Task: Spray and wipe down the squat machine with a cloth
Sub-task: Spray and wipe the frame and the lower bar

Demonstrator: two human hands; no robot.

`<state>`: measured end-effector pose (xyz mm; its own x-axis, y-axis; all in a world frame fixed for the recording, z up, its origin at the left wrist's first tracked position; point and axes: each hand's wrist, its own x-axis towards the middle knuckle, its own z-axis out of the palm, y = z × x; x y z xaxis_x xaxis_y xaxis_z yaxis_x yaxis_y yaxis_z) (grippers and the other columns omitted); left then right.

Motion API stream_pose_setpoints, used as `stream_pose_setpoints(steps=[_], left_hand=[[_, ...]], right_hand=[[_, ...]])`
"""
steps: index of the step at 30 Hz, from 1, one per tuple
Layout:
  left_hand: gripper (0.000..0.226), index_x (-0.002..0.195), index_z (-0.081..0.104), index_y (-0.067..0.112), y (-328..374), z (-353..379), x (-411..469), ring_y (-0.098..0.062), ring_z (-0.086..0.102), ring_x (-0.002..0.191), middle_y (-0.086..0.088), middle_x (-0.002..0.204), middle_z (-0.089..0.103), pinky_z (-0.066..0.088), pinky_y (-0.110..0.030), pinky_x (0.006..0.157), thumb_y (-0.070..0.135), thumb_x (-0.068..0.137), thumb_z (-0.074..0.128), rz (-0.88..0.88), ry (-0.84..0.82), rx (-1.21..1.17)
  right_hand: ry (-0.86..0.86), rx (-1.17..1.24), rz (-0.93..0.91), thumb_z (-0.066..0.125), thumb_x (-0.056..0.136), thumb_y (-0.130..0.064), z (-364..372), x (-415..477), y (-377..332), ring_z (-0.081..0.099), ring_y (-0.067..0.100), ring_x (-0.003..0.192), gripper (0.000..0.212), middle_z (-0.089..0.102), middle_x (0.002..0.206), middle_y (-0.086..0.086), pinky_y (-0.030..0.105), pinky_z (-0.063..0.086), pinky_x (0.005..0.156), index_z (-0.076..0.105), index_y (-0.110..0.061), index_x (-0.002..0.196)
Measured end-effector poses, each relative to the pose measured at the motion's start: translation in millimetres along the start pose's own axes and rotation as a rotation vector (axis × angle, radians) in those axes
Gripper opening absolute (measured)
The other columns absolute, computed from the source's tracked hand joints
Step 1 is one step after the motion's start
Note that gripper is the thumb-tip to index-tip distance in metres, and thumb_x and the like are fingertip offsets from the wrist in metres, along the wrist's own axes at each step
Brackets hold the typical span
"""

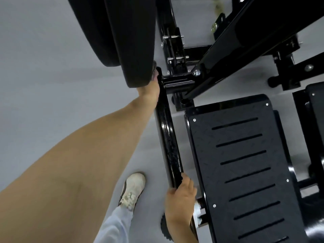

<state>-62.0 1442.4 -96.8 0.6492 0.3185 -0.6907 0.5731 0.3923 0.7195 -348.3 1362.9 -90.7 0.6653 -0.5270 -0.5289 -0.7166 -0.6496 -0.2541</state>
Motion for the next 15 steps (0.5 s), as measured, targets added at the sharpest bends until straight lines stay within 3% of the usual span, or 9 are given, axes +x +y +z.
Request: stream_pose_setpoints(steps=[2, 6, 8, 10, 12, 15], left_hand=[[0.026, 0.117, 0.058, 0.025, -2, -1, 12, -0.014, 0.053, 0.105, 0.002, 0.117, 0.058, 0.039, -0.029, 0.094, 0.040, 0.096, 0.051, -0.067, 0.006, 0.078], [0.031, 0.082, 0.051, 0.033, -3, -10, 27, -0.018, 0.060, 0.089, 0.006, 0.092, 0.058, 0.052, -0.036, 0.078, 0.059, 0.094, 0.040, -0.214, -0.056, 0.114], [0.038, 0.078, 0.051, 0.027, -6, -13, 31, -0.014, 0.056, 0.073, 0.005, 0.082, 0.057, 0.049, -0.032, 0.066, 0.058, 0.096, 0.035, -0.229, -0.090, 0.158], [0.037, 0.075, 0.050, 0.024, -13, -18, 36, -0.014, 0.051, 0.064, 0.000, 0.081, 0.054, 0.046, -0.032, 0.062, 0.050, 0.099, 0.037, -0.244, -0.082, 0.178], [0.034, 0.077, 0.054, 0.021, -17, -20, 36, -0.015, 0.056, 0.061, 0.000, 0.077, 0.059, 0.054, -0.031, 0.062, 0.040, 0.100, 0.038, -0.274, -0.066, 0.140], [0.033, 0.082, 0.059, 0.015, -26, -23, 33, -0.015, 0.061, 0.054, -0.002, 0.071, 0.063, 0.051, -0.022, 0.043, 0.030, 0.102, 0.038, -0.313, -0.058, 0.123]], right_hand=[[0.064, 0.022, -0.006, 0.056, 0.071, 0.007, 5, 0, -2, 0.049, 0.028, 0.098, 0.055, 0.059, 0.117, 0.007, 0.038, 0.047, 0.079, 0.054, -0.004, 0.125], [0.143, 0.003, -0.038, 0.064, 0.053, 0.013, 15, 3, -4, 0.055, 0.031, 0.079, 0.056, 0.066, 0.095, 0.008, 0.042, 0.052, 0.064, 0.063, -0.002, 0.107], [0.189, -0.016, -0.076, 0.067, 0.046, 0.014, 17, 5, -1, 0.055, 0.031, 0.071, 0.059, 0.065, 0.090, 0.008, 0.041, 0.053, 0.058, 0.064, -0.003, 0.102], [0.209, -0.027, -0.102, 0.069, 0.043, 0.015, 18, 5, 4, 0.054, 0.032, 0.068, 0.061, 0.065, 0.090, 0.008, 0.040, 0.052, 0.057, 0.063, -0.003, 0.101], [0.217, -0.020, -0.121, 0.069, 0.045, 0.017, 18, 6, 6, 0.053, 0.031, 0.069, 0.059, 0.065, 0.091, 0.008, 0.040, 0.050, 0.058, 0.063, -0.003, 0.100], [0.227, -0.004, -0.137, 0.065, 0.053, 0.017, 19, 8, 9, 0.050, 0.028, 0.075, 0.054, 0.065, 0.094, 0.006, 0.041, 0.051, 0.060, 0.062, -0.005, 0.102]])
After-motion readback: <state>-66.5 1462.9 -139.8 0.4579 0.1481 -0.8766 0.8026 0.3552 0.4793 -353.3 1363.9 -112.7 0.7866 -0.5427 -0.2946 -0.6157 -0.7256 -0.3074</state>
